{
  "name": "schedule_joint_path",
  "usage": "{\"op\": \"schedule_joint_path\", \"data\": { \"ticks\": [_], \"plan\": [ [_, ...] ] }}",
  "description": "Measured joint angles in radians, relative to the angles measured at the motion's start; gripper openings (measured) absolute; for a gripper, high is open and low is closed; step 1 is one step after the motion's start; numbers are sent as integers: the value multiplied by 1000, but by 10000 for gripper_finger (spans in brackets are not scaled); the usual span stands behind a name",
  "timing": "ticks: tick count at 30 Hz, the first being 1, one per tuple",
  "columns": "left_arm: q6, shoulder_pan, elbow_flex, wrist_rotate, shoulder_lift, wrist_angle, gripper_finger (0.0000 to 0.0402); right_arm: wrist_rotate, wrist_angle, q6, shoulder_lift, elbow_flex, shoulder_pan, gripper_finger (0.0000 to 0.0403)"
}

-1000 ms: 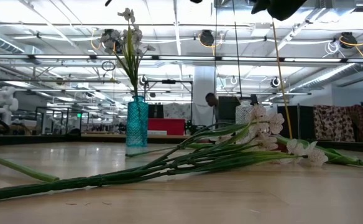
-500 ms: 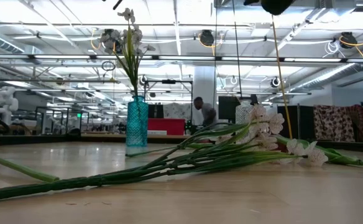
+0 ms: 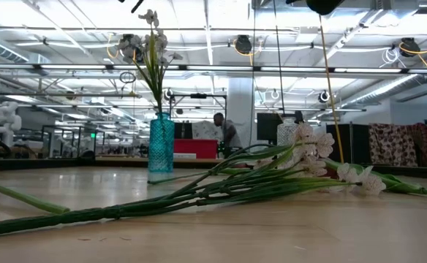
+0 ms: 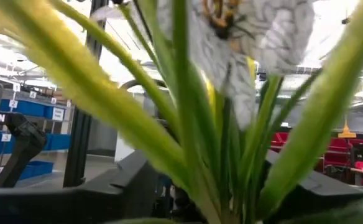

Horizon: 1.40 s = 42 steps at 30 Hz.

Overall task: Sort flowers into vase by color
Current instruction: Put the top white flowers into the blue vase

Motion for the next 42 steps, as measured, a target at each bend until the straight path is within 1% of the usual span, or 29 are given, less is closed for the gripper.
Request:
{"op": "schedule_joint_path", "data": {
  "ticks": [15, 20, 22, 26, 31, 36, 39, 42],
  "plan": [
    [1, 0, 0, 2, -30, -8, 12, 3, -22, 4, 0, 0, -8, 79],
    [1, -1, 0, 4, -31, -18, 12, 6, -23, -1, 0, -1, -9, 26],
    [1, -1, 0, 5, -31, -18, 20, 6, -23, -2, 0, -1, -9, 10],
    [5, -2, 0, 4, -31, -19, 60, 23, -27, 0, -1, -1, -8, 9],
    [5, -18, 0, 4, -29, -31, 133, 24, -42, 10, -1, -1, -19, 4],
    [-24, -22, 0, 3, -29, -99, 199, 23, -82, 34, -20, -1, -42, 3],
    [-55, -22, 0, -29, -29, -146, 228, 22, -116, 42, -39, -1, -54, 2],
    [-84, -22, 0, -84, -29, -195, 243, 21, -159, 41, -60, -1, -61, 1]
  ]
}}
